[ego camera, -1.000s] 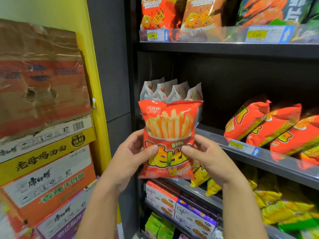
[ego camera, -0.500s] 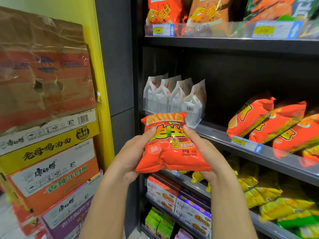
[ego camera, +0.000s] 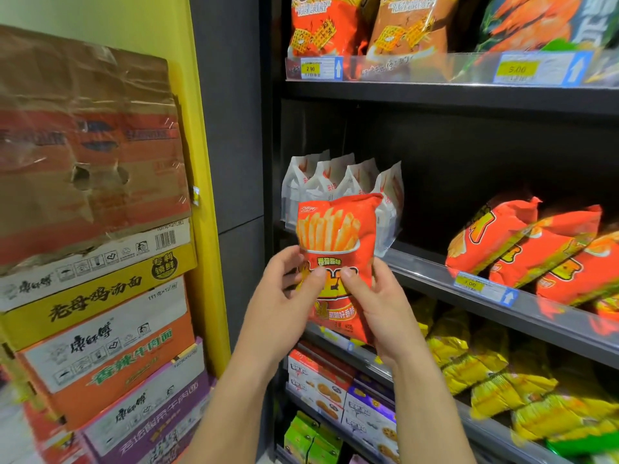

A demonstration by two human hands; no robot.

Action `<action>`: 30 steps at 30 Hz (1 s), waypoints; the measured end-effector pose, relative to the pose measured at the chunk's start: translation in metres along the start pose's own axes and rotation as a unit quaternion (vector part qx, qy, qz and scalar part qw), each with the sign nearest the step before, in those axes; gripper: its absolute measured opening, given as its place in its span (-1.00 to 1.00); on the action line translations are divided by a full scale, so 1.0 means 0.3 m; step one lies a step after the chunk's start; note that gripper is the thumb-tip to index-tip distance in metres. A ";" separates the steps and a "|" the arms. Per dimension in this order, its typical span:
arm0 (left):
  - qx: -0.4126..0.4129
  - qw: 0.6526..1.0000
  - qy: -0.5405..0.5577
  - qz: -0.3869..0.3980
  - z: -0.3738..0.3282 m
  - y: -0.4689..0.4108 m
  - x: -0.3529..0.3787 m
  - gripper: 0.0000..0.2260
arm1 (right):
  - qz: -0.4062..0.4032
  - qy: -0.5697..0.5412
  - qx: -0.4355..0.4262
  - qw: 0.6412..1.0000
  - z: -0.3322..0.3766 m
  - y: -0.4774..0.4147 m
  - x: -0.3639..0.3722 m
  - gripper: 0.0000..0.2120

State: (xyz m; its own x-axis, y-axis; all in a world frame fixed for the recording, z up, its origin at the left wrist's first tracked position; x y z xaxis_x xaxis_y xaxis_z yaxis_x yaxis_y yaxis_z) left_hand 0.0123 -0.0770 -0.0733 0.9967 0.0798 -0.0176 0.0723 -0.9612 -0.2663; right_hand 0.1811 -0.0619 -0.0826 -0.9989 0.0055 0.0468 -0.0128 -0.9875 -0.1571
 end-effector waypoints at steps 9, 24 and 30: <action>-0.028 0.998 0.061 0.016 0.015 -0.001 -0.016 -0.19 | 0.017 0.014 -0.092 0.996 0.028 -0.006 0.020 -0.72; -0.112 0.961 0.222 0.119 0.057 0.000 -0.052 -0.56 | 0.136 -0.008 0.010 0.991 -0.024 -0.004 0.049 -0.50; -0.086 0.974 0.158 0.136 0.062 -0.036 0.000 -0.45 | 0.060 0.039 -0.022 0.997 0.006 -0.006 -0.049 -0.57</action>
State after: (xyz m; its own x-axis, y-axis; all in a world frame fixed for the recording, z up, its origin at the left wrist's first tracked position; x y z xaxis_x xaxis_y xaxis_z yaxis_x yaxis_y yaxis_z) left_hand 0.0108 -0.0617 -0.0882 0.9398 -0.2432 0.2402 -0.2180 -0.9677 -0.1265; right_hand 0.1961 -0.0606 -0.0814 -0.9938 -0.0981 -0.0518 0.1066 -0.9738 -0.2009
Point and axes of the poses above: each hand's wrist, its own y-axis away from the middle knuckle, its own x-axis out of the palm, z = x × y, the point moved 5 cm from there along -y, towards the middle knuckle, and after that the axes turned 1 degree about x, right-handed, at the moved point
